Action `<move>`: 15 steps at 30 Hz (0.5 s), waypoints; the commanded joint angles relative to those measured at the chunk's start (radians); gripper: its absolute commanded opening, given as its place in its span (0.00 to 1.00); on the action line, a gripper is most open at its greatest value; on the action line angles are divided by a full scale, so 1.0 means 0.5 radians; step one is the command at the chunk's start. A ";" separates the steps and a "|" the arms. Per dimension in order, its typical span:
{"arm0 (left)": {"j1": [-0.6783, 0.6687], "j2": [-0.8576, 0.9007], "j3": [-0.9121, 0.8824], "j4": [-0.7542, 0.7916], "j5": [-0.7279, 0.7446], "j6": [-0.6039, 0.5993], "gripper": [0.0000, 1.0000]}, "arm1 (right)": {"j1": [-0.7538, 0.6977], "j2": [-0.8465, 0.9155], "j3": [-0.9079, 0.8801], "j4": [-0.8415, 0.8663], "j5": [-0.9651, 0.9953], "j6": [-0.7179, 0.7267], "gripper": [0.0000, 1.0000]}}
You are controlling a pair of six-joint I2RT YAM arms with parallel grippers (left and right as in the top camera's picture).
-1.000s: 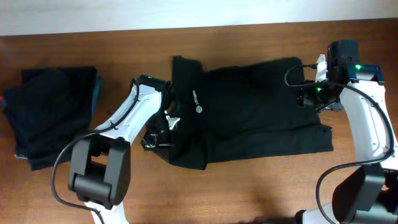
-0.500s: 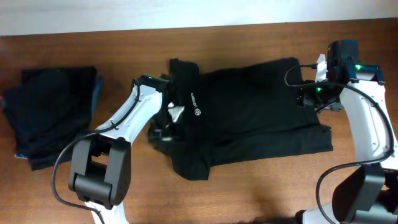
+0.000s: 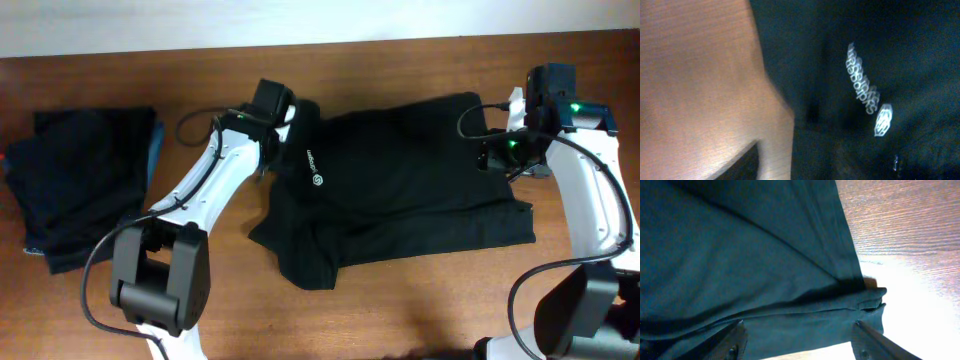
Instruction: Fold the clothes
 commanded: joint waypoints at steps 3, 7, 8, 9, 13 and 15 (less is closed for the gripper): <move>-0.003 0.007 0.034 0.216 0.218 0.018 0.00 | 0.000 0.040 -0.011 0.005 -0.008 -0.011 0.59; -0.003 0.124 0.034 0.216 0.342 0.018 0.01 | 0.000 0.053 -0.011 0.037 -0.014 -0.011 0.55; -0.003 0.154 0.034 0.216 0.356 0.018 0.00 | 0.000 0.062 -0.011 0.055 -0.027 -0.011 0.51; -0.003 0.183 0.034 0.216 0.373 0.018 0.00 | 0.000 0.095 -0.011 0.089 -0.063 -0.012 0.42; -0.005 0.275 0.034 0.219 0.461 0.018 0.00 | 0.000 0.320 -0.011 0.182 -0.120 -0.012 0.32; -0.005 0.308 0.034 0.202 0.483 0.017 0.00 | 0.000 0.431 -0.011 0.237 -0.166 -0.027 0.31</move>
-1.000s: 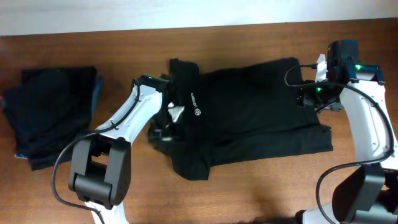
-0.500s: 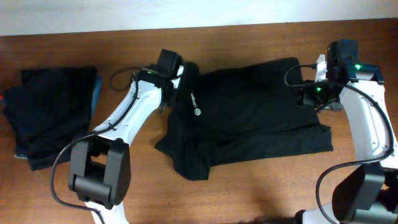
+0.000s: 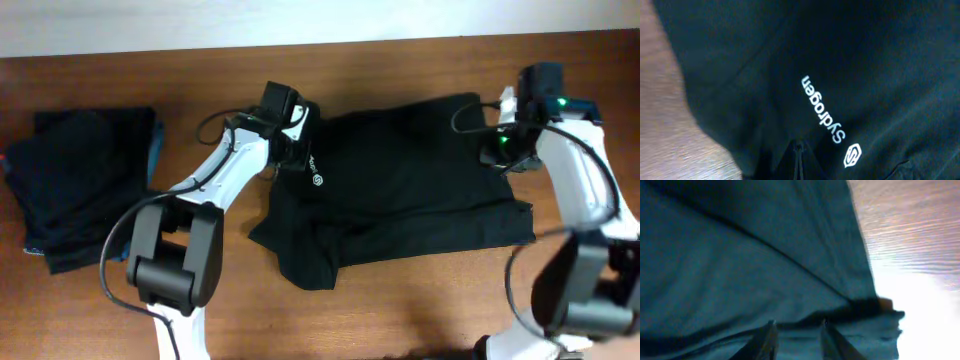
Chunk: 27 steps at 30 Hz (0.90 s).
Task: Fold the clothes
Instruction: 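Smooth the shirt edges with both grippers, pressing the left and right sides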
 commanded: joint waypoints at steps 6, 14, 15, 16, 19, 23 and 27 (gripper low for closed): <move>-0.004 0.174 0.021 0.050 0.094 0.010 0.02 | 0.000 0.523 -0.011 0.256 -0.099 -0.020 0.31; 0.002 0.366 0.021 0.671 -0.065 0.011 0.03 | 0.000 0.783 -0.011 0.649 -0.104 -0.018 0.31; 0.004 0.378 0.021 0.735 -0.087 0.011 0.03 | 0.000 0.803 -0.011 0.724 -0.107 -0.018 0.32; 0.005 0.401 0.021 0.813 -0.125 0.011 0.02 | 0.000 0.807 -0.011 0.778 -0.114 -0.014 0.32; 0.007 0.461 0.021 1.124 -0.298 0.011 0.01 | 0.000 0.820 -0.011 1.005 -0.114 -0.008 0.38; 0.061 0.488 0.022 1.420 -0.658 0.011 0.00 | 0.000 0.820 -0.011 1.382 -0.114 0.005 0.42; 0.179 0.488 0.024 1.557 -0.709 0.008 0.01 | 0.000 0.821 -0.011 1.711 -0.113 0.005 0.42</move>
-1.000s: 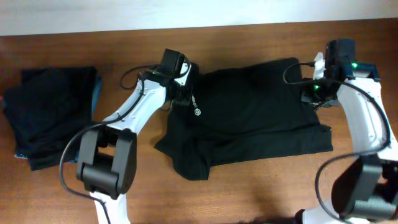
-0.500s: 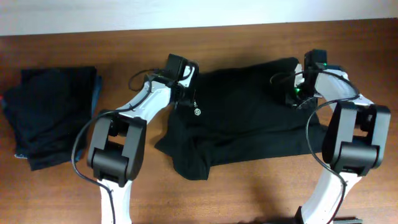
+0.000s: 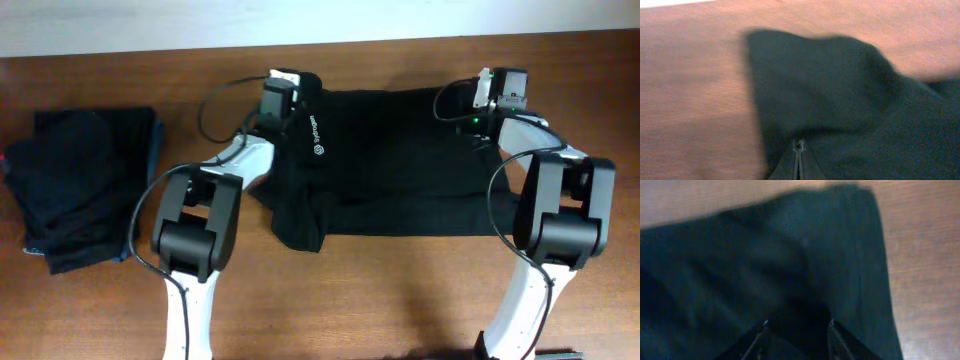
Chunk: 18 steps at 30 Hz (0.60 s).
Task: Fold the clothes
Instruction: 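Smooth the shirt edges with both grippers, pressing the left and right sides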
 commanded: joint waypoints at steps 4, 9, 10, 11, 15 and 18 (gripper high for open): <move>0.194 0.036 0.023 0.066 -0.123 -0.050 0.02 | 0.000 0.059 -0.022 0.306 0.036 0.017 0.42; 0.214 0.035 0.040 -0.001 0.024 -0.049 0.06 | -0.034 0.082 -0.021 0.343 0.247 0.017 0.45; 0.214 0.027 0.057 -0.056 0.085 -0.050 0.05 | -0.053 0.081 -0.020 0.339 0.237 0.016 0.52; 0.214 0.020 0.072 -0.108 0.126 -0.050 0.06 | -0.068 0.071 -0.008 0.300 0.235 0.017 0.56; 0.212 -0.171 0.146 -0.596 0.215 -0.049 0.16 | -0.117 -0.084 0.137 -0.090 0.230 0.015 0.81; 0.212 -0.401 0.151 -0.929 0.217 -0.049 0.24 | -0.132 -0.289 0.272 -0.538 0.230 0.014 0.99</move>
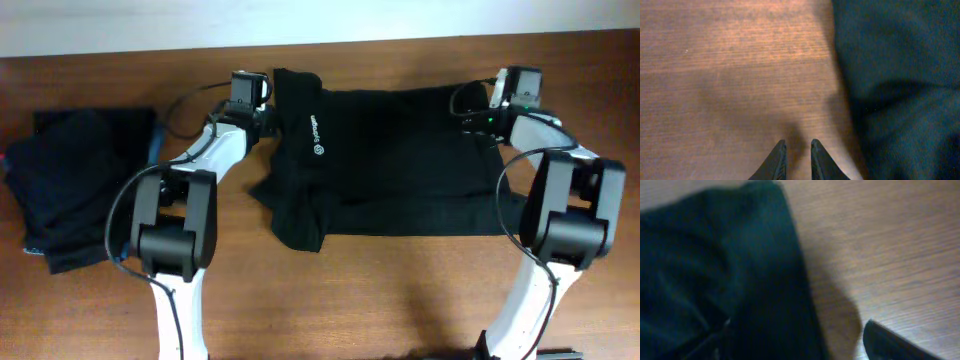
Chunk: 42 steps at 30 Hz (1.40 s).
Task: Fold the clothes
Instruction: 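Smooth the shirt edges with both grippers, pressing the left and right sides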
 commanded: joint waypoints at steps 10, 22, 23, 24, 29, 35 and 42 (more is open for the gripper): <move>-0.002 -0.897 0.036 -1.089 0.341 -0.004 0.35 | -0.018 -0.687 0.201 -1.717 0.021 0.044 0.99; -0.008 -0.887 0.021 -1.353 0.515 -0.004 0.35 | -0.253 -0.674 -0.354 -1.285 0.036 0.148 0.99; -0.008 -0.887 0.021 -1.366 0.515 -0.005 0.35 | -0.276 -0.674 -0.408 -1.202 0.035 0.148 0.99; -0.009 -0.887 0.021 -1.375 0.516 -0.005 0.35 | -0.288 -0.674 -0.440 -1.155 0.036 0.147 0.99; -0.050 -0.887 0.021 -1.384 0.514 -0.004 0.36 | -0.301 -0.668 -0.602 -0.947 0.034 0.147 0.98; -0.060 -0.887 0.021 -1.386 0.513 -0.004 0.36 | -0.301 -0.666 -0.608 -0.923 0.027 0.148 0.72; -0.060 -0.887 0.021 -1.387 0.507 -0.004 0.37 | -0.301 -0.665 -0.613 -0.912 0.028 0.148 0.62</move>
